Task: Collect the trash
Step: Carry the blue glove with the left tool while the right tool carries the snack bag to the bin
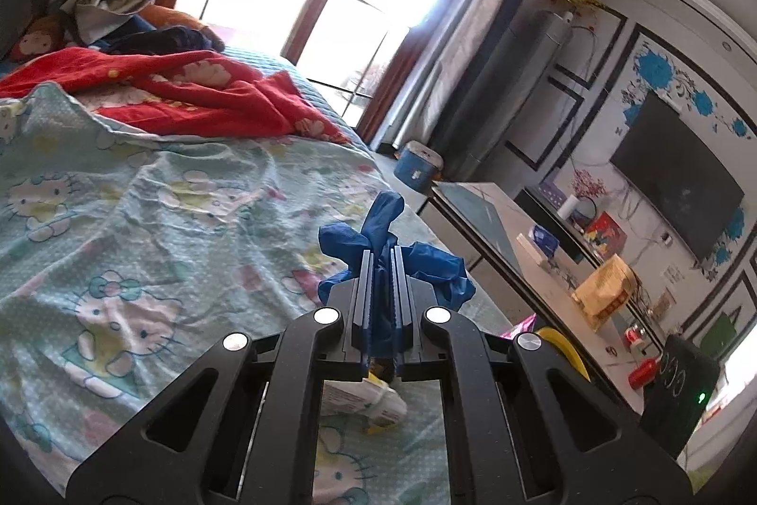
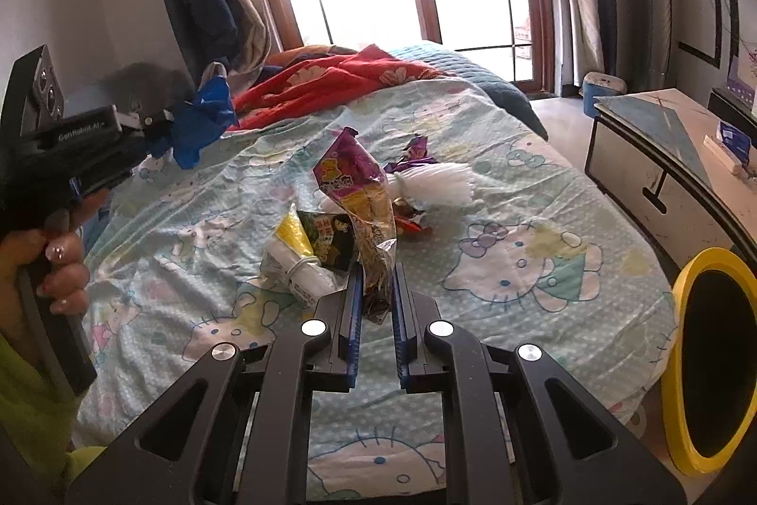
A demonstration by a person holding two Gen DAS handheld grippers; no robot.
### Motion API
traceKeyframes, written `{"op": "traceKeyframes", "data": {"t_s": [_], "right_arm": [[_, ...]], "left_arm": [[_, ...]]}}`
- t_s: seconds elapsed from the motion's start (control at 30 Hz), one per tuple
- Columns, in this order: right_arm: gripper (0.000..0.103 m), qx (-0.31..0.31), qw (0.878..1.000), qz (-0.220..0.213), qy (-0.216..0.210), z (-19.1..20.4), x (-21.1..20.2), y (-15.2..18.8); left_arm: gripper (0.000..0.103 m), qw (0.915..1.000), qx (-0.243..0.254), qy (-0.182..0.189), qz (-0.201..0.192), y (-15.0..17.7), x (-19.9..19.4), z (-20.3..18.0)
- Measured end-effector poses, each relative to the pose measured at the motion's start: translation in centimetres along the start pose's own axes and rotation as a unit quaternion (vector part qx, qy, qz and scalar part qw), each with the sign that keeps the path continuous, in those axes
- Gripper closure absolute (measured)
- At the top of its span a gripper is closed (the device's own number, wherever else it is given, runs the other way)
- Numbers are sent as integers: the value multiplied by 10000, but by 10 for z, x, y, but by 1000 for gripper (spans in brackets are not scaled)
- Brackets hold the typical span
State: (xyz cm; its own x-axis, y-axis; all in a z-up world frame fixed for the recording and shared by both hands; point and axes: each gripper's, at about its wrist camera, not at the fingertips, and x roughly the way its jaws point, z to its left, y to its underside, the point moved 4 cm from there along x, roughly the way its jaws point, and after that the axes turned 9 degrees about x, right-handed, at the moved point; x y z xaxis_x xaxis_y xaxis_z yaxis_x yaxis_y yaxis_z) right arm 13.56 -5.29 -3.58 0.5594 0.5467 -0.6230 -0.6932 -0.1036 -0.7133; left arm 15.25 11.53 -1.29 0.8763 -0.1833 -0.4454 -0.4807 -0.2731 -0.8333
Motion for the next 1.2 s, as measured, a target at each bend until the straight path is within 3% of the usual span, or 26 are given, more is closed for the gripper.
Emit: {"op": "traceKeyframes", "data": {"t_s": [0.53, 1.2], "right_arm": [[92, 394, 9988, -304, 19, -35, -30, -7], [92, 695, 9958, -529, 277, -94, -61, -7]], "left_arm": [[101, 9979, 354, 471, 281, 20, 17, -51], [101, 9890, 774, 1077, 650, 51, 39, -119]]}}
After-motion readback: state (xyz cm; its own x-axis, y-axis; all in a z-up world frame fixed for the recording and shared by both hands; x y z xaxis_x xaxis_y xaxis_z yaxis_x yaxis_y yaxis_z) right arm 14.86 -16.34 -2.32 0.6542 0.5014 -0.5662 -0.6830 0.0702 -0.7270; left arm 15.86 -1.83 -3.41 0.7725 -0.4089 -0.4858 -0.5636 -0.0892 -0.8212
